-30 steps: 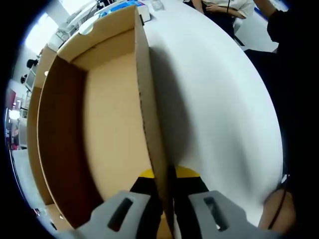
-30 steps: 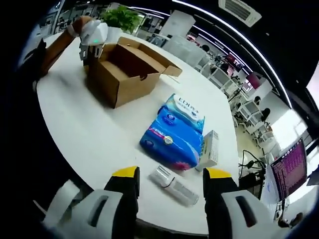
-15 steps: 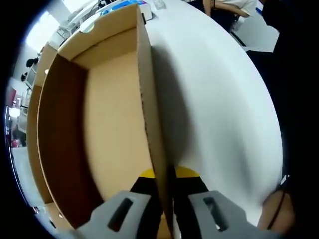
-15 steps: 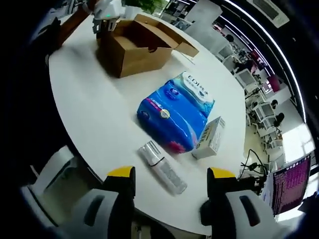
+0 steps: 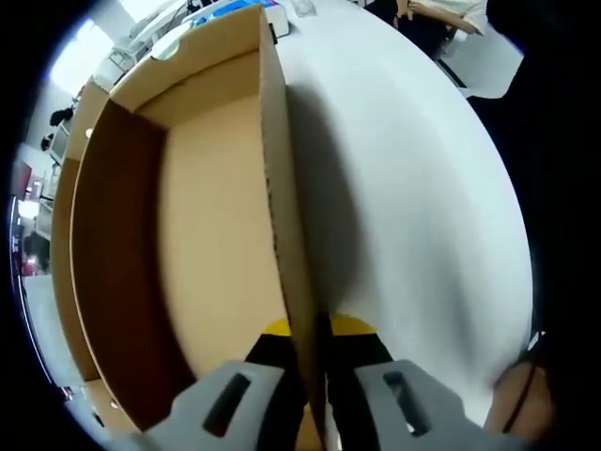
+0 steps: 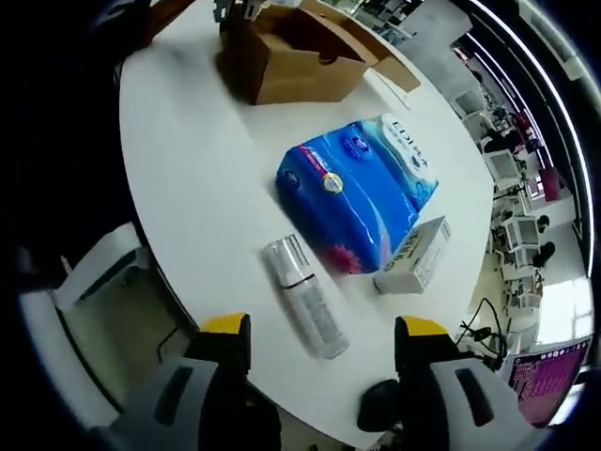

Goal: Operate the shoe box by opening the lid, removing the specified soft item, and placing it in the target area until the item is outside and the box remains undamaged.

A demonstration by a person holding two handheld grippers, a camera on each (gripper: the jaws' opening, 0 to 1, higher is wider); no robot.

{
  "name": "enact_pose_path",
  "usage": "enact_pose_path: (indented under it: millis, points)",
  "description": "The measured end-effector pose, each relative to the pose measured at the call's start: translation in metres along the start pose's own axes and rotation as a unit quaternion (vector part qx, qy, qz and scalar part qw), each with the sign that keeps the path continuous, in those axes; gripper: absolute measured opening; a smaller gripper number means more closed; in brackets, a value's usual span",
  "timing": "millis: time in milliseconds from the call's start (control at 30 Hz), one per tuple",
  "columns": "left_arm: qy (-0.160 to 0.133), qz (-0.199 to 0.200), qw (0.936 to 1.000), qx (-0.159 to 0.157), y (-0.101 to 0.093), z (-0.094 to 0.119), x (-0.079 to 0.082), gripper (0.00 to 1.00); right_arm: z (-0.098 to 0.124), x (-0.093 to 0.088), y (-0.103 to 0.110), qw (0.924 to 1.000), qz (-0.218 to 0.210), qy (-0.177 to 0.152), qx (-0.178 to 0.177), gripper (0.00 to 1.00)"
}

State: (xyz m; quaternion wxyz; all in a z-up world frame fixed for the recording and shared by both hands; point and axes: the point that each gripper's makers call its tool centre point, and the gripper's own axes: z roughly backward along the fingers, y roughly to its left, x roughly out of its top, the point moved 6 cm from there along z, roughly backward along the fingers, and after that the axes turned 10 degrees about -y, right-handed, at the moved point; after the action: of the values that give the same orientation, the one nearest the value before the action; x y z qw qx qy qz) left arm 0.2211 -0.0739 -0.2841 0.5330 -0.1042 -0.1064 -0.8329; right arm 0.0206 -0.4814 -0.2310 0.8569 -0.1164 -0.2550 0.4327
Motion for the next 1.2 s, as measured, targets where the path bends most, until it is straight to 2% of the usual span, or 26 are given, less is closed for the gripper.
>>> enact_pose_path:
  millis: [133, 433, 567, 800, 1000, 1200]
  points:
    - [0.002, 0.000, 1.0000, 0.001, 0.000, 0.000, 0.000, 0.04, -0.004, -0.007, -0.004, 0.9999, 0.001, 0.009, 0.011, 0.63]
    - [0.008, -0.003, 1.0000, 0.004, 0.000, 0.000, 0.001, 0.04, -0.024, -0.019, -0.013, 0.9971, 0.044, 0.033, 0.053, 0.59]
    - [0.008, -0.002, 1.0000, 0.004, -0.001, 0.000, 0.001, 0.04, -0.030, -0.018, -0.015, 0.9962, 0.046, 0.033, 0.066, 0.57]
    - [0.009, -0.001, 0.9999, 0.005, -0.005, 0.000, 0.000, 0.04, -0.041, -0.018, -0.015, 0.9931, 0.059, 0.040, 0.093, 0.49]
    - [0.011, -0.001, 0.9999, 0.006, -0.006, -0.001, 0.000, 0.04, -0.047, -0.023, -0.011, 0.9895, 0.064, 0.052, 0.119, 0.36]
    - [0.011, -0.001, 0.9999, 0.006, -0.007, -0.001, -0.001, 0.04, -0.048, -0.023, -0.010, 0.9882, 0.064, 0.058, 0.126, 0.29]
